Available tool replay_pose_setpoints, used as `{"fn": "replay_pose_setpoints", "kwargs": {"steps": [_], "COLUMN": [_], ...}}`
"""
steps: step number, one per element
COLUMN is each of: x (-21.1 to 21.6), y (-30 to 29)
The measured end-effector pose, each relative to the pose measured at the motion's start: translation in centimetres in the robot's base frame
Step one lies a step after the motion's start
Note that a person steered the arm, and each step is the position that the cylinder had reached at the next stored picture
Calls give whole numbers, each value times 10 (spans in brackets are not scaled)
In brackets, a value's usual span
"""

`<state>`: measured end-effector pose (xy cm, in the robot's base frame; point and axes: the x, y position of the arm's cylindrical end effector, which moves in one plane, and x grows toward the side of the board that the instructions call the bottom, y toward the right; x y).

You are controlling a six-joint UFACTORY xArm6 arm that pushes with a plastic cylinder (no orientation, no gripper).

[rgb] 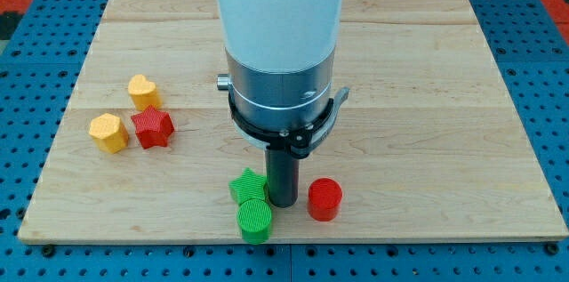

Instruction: Push the red circle a bit left

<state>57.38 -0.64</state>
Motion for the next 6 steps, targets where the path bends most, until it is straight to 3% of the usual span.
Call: {"fn": "replay_pose_setpoints", "kwargs": {"steps": [1,2,3,4,5,6], "x": [-32,-58,-37,12,43,38], "y": [10,58,148,201,180,126]}}
